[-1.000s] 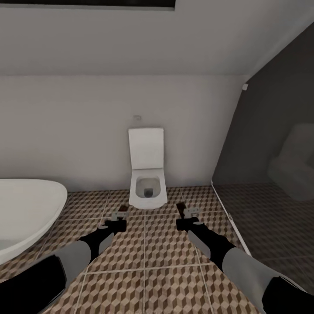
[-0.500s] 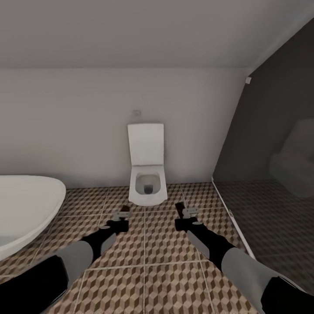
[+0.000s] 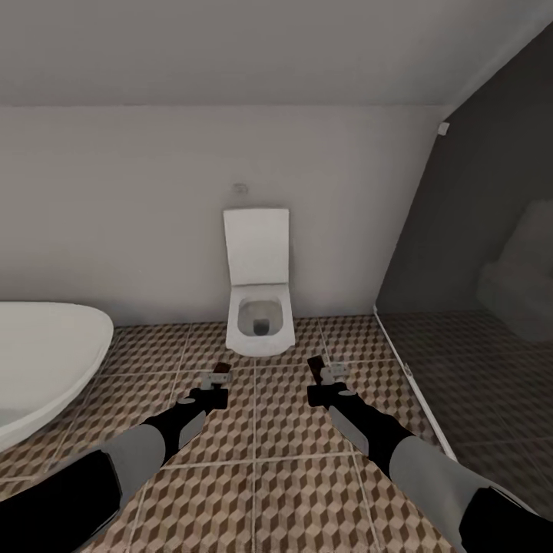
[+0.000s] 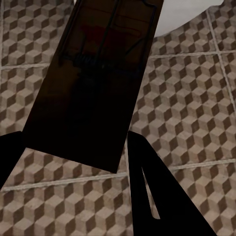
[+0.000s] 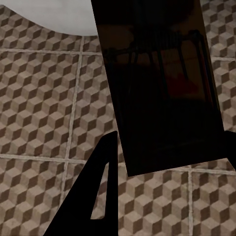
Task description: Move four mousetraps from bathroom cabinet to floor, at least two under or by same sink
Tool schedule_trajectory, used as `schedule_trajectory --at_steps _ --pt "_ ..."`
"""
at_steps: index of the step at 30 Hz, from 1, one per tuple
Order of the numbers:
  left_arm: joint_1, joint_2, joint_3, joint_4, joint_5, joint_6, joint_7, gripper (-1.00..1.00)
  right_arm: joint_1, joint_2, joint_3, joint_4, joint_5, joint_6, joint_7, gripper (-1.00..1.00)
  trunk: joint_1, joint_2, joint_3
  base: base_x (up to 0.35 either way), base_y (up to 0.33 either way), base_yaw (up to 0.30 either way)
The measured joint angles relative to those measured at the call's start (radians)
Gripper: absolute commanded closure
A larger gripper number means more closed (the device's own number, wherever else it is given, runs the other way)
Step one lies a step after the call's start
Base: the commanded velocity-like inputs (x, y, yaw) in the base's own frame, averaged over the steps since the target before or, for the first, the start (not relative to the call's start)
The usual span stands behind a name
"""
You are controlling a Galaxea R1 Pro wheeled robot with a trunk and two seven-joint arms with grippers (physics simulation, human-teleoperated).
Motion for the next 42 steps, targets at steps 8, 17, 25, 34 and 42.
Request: schedule_trajectory --at_steps 8,17,25,34,42 --pt "0.0 -0.007 -0.001 -0.001 0.0 0.0 0.0 1.0 0.0 0.002 0.001 0.0 0.0 0.0 0.008 1.0 0.031 -0.056 -0.037 0.0 0.0 0.0" --pt "0.012 -0.012 -0.001 -0.001 -0.001 0.0 0.0 1.0 0.0 -0.001 -0.001 0.006 0.002 0.0 0.101 1.0 0.065 -0.119 -0.08 0.0 0.0 0.0" --pt "0.014 -0.013 -0.001 -0.001 -0.001 0.0 0.0 1.0 0.0 -0.001 -0.001 0.008 0.002 0.0 0.114 1.0 0.096 -0.175 -0.117 0.0 0.0 0.0" --pt "0.014 -0.013 -0.001 -0.001 -0.002 0.0 0.0 1.0 0.0 0.0 0.0 0.008 0.003 0.0 0.114 1.0 0.13 -0.238 -0.159 0.0 0.0 0.0" --pt "0.014 -0.014 -0.001 -0.004 -0.001 -0.012 0.0 1.0 0.0 0.0 0.0 0.009 0.003 0.0 0.114 1.0 0.161 -0.294 -0.197 0.0 0.0 0.0"
